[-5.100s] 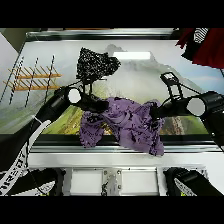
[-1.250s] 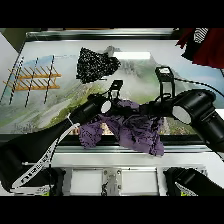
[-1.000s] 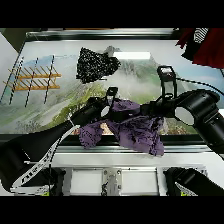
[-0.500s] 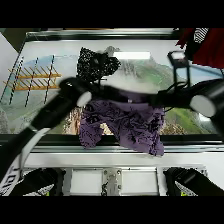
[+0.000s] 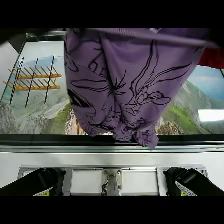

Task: Fold the clothes and pants, and hang the long-sleeved shirts on hangers.

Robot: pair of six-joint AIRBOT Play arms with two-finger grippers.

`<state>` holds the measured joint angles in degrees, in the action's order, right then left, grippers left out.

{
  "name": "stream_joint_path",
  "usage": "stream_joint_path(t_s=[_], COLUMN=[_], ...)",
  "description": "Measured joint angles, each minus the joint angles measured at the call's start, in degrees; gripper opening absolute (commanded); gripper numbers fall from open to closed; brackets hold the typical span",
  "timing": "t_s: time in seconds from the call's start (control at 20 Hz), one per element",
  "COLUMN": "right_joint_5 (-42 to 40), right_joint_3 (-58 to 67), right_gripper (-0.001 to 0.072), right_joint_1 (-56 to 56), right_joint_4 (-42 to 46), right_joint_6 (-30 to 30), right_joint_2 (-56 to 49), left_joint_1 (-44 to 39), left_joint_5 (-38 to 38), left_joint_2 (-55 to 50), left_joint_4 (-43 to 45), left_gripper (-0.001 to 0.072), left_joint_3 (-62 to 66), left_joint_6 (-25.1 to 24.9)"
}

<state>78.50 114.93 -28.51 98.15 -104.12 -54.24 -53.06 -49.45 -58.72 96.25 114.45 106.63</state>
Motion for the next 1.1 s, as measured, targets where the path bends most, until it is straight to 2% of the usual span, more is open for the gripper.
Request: stream_joint_path(t_s=[0.25, 0.4, 0.5, 0.6, 0.7, 0.85, 0.95, 1.1], right_joint_5=[-5.7, -4.5, 0.0, 6.3, 12.8, 19.4, 21.5, 21.0], right_joint_3=[2.6, 3.0, 2.9, 1.7, -0.9, -8.4, -15.8, -26.4], right_gripper=[0.0015, 0.0014, 0.0015, 0.0015, 0.0015, 0.0014, 0.0014, 0.0015], right_joint_1=[-1.0, -1.1, -1.1, -1.1, -1.1, -1.1, -1.2, -1.2], right_joint_4=[-1.6, -1.5, -0.6, 0.5, 1.1, 1.2, 0.2, -2.8], right_joint_6=[-1.2, -1.9, -1.9, -0.8, 1.2, 3.4, 3.7, 2.9], right_joint_2=[3.2, 2.3, -0.5, -4.3, -8.5, -12.7, -13.2, -12.4], left_joint_1=[-4.3, -4.4, -1.7, 4.2, 12.2, 22.0, 25.6, 27.9], left_joint_5=[8.4, 7.2, 1.9, -6.4, -17.7, -31.9, -36.6, -36.5], left_joint_2=[4.1, 3.3, 1.0, -2.5, -7.2, -12.8, -14.3, -15.5], left_joint_4=[0.3, 2.9, 5.0, 4.7, 0.0, -11.5, -17.6, -22.9], left_gripper=[0.0021, 0.0022, 0.0022, 0.0022, 0.0021, 0.0021, 0.0022, 0.0022], left_joint_3=[-0.6, -0.7, -0.8, -0.8, -1.4, -7.8, -17.0, -31.8], left_joint_6=[-1.7, -1.0, 1.2, 2.5, 1.9, -2.6, -5.5, -7.6])
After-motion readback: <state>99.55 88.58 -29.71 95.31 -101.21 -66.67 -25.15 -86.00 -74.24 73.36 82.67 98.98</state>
